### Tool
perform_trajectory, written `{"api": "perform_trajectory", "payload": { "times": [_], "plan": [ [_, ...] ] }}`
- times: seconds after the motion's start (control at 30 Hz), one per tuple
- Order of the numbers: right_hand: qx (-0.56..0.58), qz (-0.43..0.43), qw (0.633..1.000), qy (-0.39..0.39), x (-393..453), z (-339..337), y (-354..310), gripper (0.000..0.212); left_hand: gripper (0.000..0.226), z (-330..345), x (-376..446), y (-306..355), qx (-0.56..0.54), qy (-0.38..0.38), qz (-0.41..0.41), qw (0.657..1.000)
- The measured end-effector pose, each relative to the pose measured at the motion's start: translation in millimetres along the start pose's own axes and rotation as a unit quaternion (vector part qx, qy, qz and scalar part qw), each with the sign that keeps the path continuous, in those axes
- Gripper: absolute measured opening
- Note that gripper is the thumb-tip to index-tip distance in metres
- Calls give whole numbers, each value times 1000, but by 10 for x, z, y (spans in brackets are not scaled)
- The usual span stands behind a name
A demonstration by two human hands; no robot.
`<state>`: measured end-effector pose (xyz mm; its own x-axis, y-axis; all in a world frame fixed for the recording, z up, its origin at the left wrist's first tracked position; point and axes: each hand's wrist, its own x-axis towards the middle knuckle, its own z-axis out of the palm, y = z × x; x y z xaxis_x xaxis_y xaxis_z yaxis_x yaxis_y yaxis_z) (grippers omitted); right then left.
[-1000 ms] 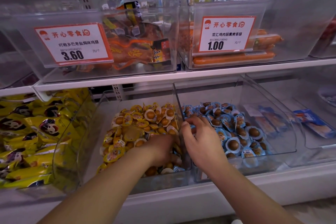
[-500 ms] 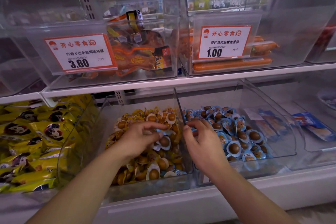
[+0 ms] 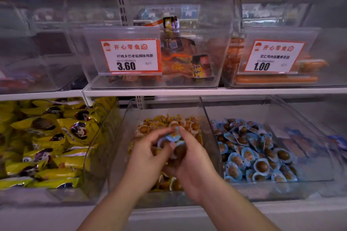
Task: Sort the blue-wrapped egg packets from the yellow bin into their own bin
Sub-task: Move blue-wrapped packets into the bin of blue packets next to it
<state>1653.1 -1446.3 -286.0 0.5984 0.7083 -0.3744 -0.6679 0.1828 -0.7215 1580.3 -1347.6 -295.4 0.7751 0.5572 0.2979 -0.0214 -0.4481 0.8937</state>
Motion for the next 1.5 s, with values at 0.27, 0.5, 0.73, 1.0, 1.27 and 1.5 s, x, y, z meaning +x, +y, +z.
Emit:
{"api": "perform_trajectory", "payload": {
  "times": [0.27, 0.5, 0.73, 1.0, 1.27, 1.5],
  "plan": [
    [26, 0, 998, 49, 141, 37, 33, 23, 76, -37, -20, -120, -11, -32, 2, 999],
    [-37, -93, 992, 73, 11, -167, -227, 24, 69, -245, 9, -176, 44, -22, 38, 998],
    [31, -128, 991, -3, -276, -444, -584, 33, 29, -240, -18, -398, 332, -41, 132, 933],
    [-658, -238, 673, 241, -157, -1268, -838, 16, 27, 225, 60, -271, 274, -285, 79, 915],
    [-621, -320, 699, 155, -102, -1043, -541, 24, 34, 434, 291, -416, 354, -396, 68, 845],
    [-606, -314, 711, 171, 22, -1062, -492, 23, 16, 305, 419, -544, 390, -347, 92, 848]
  ]
}}
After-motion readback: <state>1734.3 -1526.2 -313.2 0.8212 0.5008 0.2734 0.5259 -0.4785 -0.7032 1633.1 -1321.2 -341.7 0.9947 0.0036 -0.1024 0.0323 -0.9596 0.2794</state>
